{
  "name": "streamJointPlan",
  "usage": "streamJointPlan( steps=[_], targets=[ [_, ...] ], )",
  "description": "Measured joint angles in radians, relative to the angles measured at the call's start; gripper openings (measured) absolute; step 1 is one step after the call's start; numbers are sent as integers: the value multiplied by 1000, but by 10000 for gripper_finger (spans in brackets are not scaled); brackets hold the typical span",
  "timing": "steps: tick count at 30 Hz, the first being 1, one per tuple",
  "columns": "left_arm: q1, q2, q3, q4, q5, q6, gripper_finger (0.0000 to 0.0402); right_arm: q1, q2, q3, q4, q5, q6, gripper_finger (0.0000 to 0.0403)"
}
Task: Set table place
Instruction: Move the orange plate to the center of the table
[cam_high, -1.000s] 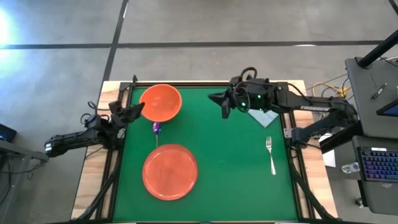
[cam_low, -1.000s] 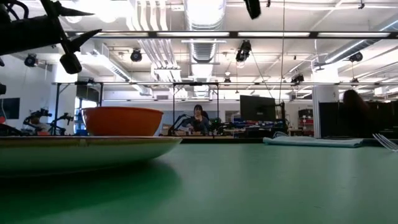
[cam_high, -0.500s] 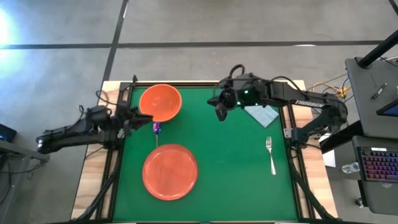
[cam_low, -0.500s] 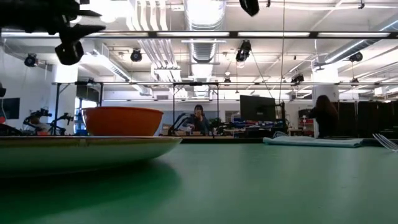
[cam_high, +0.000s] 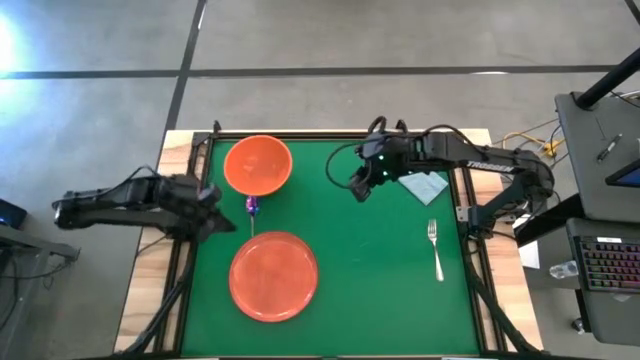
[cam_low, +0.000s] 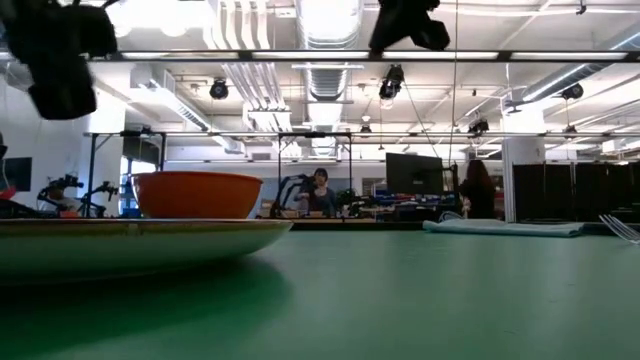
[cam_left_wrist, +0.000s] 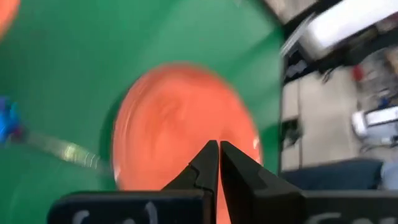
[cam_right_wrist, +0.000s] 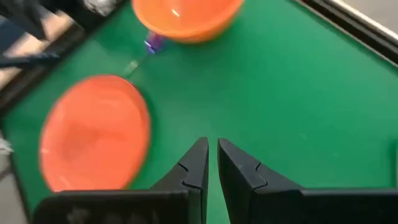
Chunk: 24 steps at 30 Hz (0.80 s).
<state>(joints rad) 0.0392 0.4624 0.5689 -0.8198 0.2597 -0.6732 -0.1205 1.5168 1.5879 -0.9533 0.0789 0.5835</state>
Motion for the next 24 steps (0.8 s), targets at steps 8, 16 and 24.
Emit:
streamJointPlan(
  steps=[8,16,24],
  targets=[
    [-245,34,-1,-106,-144,-57,0,21,1,-100,-16,0,64,28],
    [-480,156,-12,-216,-250,-105,0,57,1,-208,20,1,124,28],
    [-643,320,-53,-187,-231,-135,0,64,1,-274,130,1,161,28]
  ],
)
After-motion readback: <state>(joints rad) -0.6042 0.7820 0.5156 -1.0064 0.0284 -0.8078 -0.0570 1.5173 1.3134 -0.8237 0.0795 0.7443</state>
